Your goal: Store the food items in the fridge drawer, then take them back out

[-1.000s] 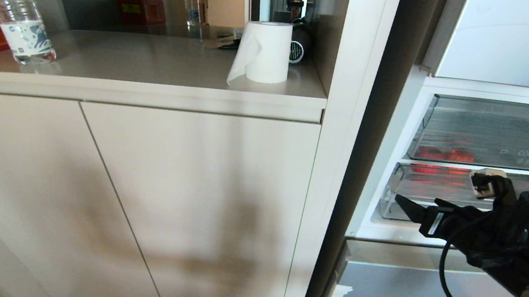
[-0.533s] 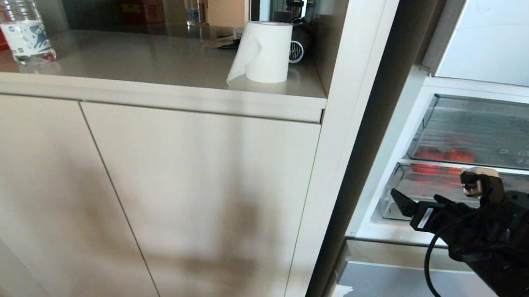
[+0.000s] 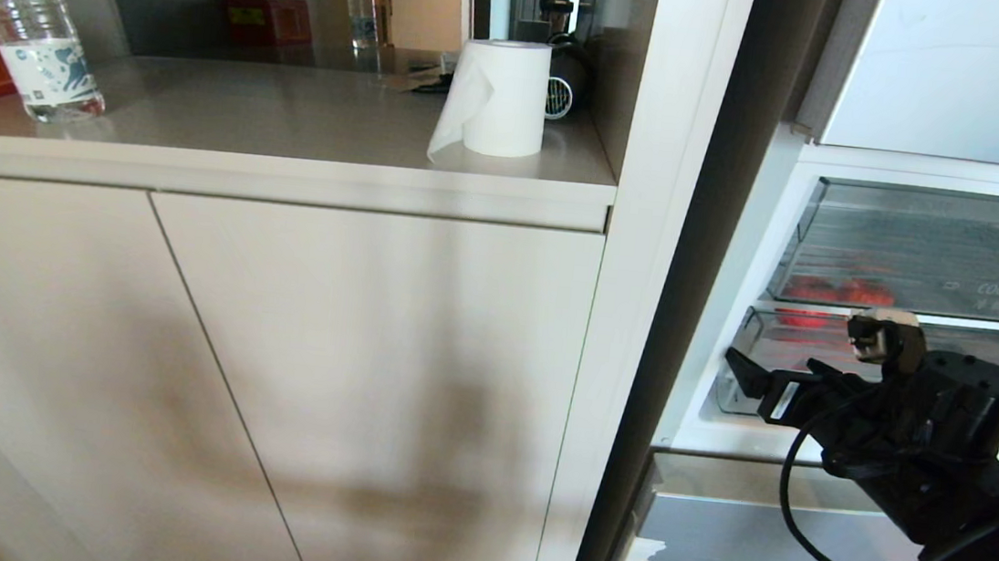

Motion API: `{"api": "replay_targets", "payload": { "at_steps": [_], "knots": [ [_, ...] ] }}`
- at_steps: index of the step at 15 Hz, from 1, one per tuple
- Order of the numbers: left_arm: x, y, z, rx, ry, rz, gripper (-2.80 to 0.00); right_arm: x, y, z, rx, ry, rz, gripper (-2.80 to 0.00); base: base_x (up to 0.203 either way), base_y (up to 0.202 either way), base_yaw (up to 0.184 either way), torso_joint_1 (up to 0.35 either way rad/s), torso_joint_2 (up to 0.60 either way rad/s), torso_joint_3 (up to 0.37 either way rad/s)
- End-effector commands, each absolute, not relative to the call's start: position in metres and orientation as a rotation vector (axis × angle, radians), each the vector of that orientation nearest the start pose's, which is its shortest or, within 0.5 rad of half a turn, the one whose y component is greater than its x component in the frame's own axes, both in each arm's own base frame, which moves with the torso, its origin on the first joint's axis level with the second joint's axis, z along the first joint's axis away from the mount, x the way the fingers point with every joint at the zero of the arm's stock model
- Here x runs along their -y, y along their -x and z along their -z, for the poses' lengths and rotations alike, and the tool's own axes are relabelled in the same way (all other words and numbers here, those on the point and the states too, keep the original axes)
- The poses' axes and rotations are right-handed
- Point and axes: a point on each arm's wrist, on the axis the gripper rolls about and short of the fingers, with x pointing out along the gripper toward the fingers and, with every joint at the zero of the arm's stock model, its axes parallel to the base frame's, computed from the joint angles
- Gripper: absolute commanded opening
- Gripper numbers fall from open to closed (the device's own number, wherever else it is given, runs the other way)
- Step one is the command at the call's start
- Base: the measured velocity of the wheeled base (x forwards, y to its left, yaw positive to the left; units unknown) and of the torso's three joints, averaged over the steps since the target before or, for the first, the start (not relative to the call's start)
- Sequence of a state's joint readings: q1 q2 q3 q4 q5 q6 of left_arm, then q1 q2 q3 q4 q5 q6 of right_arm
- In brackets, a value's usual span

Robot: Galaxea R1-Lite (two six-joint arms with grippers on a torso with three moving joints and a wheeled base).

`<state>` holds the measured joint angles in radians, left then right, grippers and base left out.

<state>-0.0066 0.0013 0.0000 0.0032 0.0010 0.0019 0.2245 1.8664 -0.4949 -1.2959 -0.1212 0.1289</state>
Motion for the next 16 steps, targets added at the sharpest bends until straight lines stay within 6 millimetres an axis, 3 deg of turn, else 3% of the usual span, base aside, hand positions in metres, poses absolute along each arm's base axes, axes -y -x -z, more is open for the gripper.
{"api": "replay_targets", "payload": {
  "at_steps": [1,5,6,12,16],
  "knots": [
    [0.000,0.023,-0.075,-0.005,-0.003,0.006,-2.80,-0.064,-0.293,-0.123,-0.066,-0.118,-0.100,0.00,0.000,0.000,0.000,0.000,0.00,0.000],
    [0.000,0.023,-0.075,-0.005,-0.002,0.005,-2.80,-0.065,-0.296,-0.125,-0.051,-0.121,-0.102,0.00,0.000,0.000,0.000,0.000,0.00,0.000],
    [0.000,0.023,-0.075,-0.005,-0.002,0.005,-2.80,-0.066,-0.296,-0.125,-0.049,-0.118,-0.103,-2.80,0.000,0.000,0.000,0.000,0.00,0.000],
    [0.000,0.023,-0.075,-0.005,-0.003,0.006,-2.80,-0.089,-0.299,-0.126,-0.041,-0.120,-0.174,-2.80,0.000,0.000,0.000,0.000,0.00,0.000],
    [0.000,0.023,-0.075,-0.005,-0.003,0.005,-2.80,-0.091,-0.295,-0.126,-0.042,-0.118,-0.145,-2.80,0.000,0.000,0.000,0.000,0.00,0.000]
  ]
}}
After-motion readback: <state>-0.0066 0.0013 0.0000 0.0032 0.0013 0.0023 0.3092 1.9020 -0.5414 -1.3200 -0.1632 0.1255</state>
